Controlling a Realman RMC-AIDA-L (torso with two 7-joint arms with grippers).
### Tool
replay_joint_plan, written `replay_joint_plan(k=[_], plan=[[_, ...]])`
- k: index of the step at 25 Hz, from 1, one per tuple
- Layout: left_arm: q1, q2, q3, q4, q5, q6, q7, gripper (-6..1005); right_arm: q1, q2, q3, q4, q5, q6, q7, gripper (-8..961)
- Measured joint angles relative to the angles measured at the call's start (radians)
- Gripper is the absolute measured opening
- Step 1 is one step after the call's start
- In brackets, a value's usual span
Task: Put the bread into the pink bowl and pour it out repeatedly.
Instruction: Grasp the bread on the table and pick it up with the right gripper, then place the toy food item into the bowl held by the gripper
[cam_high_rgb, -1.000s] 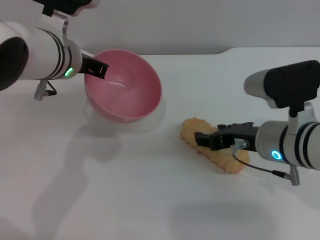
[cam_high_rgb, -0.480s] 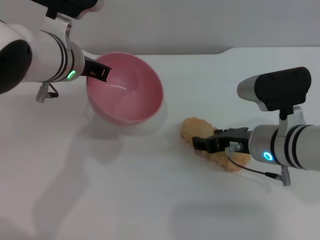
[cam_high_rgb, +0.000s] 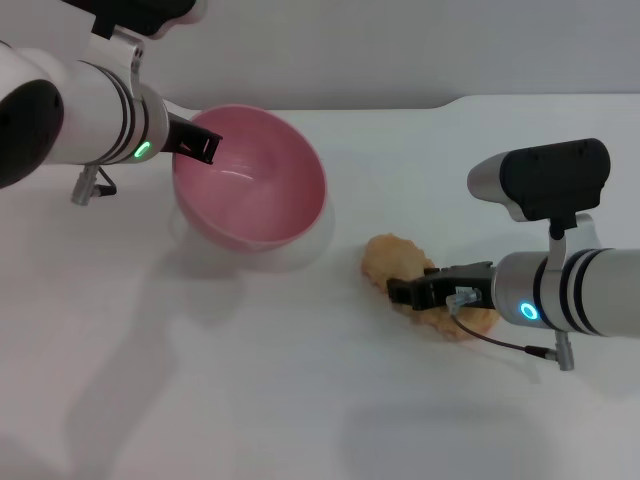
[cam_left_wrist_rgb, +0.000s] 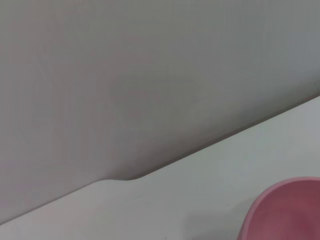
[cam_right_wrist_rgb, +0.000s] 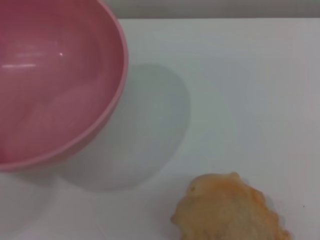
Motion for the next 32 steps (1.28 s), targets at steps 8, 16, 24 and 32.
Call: replay_joint_plan(k=[8, 16, 24, 32], plan=[[0.002, 0.001, 0.000, 0.002, 0.000, 0.000, 0.006, 52, -0.003, -0.003, -0.006, -0.023, -0.008, 0.019, -0.028, 468], [0.007, 0.001, -0.008, 0.000, 0.000, 0.000, 0.022, 51, -0.045, -0.005, 0.015, -0.126, -0.033, 0.035, -0.040, 399], [0.012, 0.001, -0.012, -0.014, -0.002, 0.011, 0.024, 52, -0.121, -0.002, 0.096, -0.338, -0.099, 0.102, -0.042, 355], [0.005, -0.001, 0.001, -0.068, -0.080, 0.068, 0.036, 51, -0.102, -0.002, 0.113, -0.499, -0.119, 0.118, -0.050, 314]])
